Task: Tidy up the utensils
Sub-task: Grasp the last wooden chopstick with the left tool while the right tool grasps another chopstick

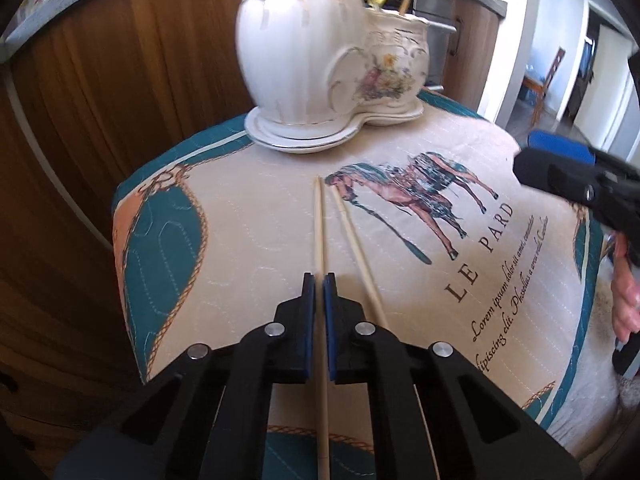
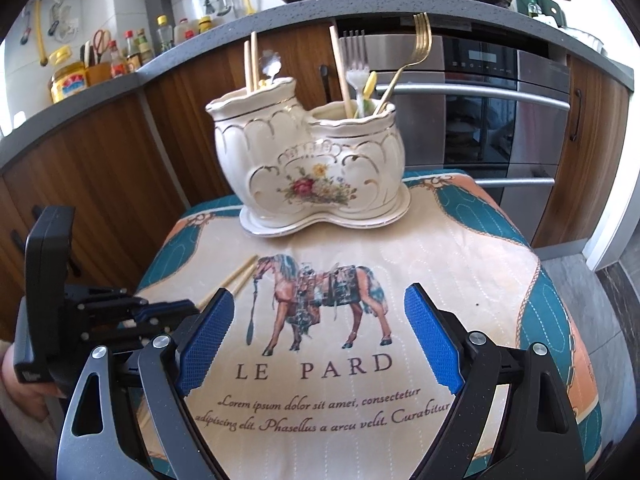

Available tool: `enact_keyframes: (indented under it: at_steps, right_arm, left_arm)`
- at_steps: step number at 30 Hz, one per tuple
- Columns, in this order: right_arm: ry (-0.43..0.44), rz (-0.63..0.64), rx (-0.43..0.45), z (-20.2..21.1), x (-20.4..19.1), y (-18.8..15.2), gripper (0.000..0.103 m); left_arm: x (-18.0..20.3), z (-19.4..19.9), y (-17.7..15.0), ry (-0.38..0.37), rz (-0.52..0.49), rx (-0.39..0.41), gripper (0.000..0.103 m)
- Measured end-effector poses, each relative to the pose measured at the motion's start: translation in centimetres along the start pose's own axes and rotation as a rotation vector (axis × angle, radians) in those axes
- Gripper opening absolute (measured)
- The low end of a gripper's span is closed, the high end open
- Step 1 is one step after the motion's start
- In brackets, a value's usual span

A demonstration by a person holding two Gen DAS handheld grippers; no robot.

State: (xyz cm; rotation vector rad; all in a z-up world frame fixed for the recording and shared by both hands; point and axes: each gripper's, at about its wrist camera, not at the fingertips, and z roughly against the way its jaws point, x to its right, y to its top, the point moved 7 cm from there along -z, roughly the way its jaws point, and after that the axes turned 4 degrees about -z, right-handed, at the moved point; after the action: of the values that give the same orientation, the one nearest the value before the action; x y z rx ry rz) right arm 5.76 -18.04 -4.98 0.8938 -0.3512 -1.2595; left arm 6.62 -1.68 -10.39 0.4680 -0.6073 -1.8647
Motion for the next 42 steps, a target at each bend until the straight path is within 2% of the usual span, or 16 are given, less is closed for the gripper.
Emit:
enact_keyframes:
  at_steps: [6,8,13,17,19,22,33,37,42]
  right_arm:
    - [0.041,0.042,-0.102,-1.6,-2.8,-1.6,0.087]
    - [0.053,0.069,-0.147,-2.7,-4.5,-2.5,0.083]
    - [0.071,0.148,-0.228,-4.7,-8.4,-4.3,0.062]
    - [0.056,0.187,-0.262,-6.0,-10.0,-5.1,0.054]
    - [0.017,0.223,-0.248,-6.2,-10.1,-5.1,0.027]
    - [0.031,0.229,-0.269,-6.1,-9.8,-5.1,0.006]
    - [-0.032,0.261,-0.266,-2.7,-3.1,-4.8,0.005]
    - [0.025,0.183,-0.170,-0.6,-1.8,-3.2,0.005]
    - [0.063,0.145,0.007,2.0,-1.1,0.4,0.005]
  left_arm:
    - [-2.8,2.1,0.4,-0.008,0.085,0.063,0.005]
    - [-4.0,2.9,0.7,-0.011,0.115,0.090,0.005]
    - [-5.3,4.0,0.9,-0.015,0.151,0.125,0.005]
    - [-5.5,3.7,0.9,-0.019,0.159,0.129,0.005]
    - [-5.5,3.8,0.9,-0.023,0.161,0.133,0.005]
    - [-5.6,4.2,0.8,-0.030,0.162,0.141,0.005]
    - [-2.5,3.8,0.8,-0.083,0.086,0.114,0.005]
    - [-1.3,4.6,1.3,-0.106,0.062,0.155,0.005]
    - [-0.9,7.0,2.7,-0.109,0.047,0.244,0.005]
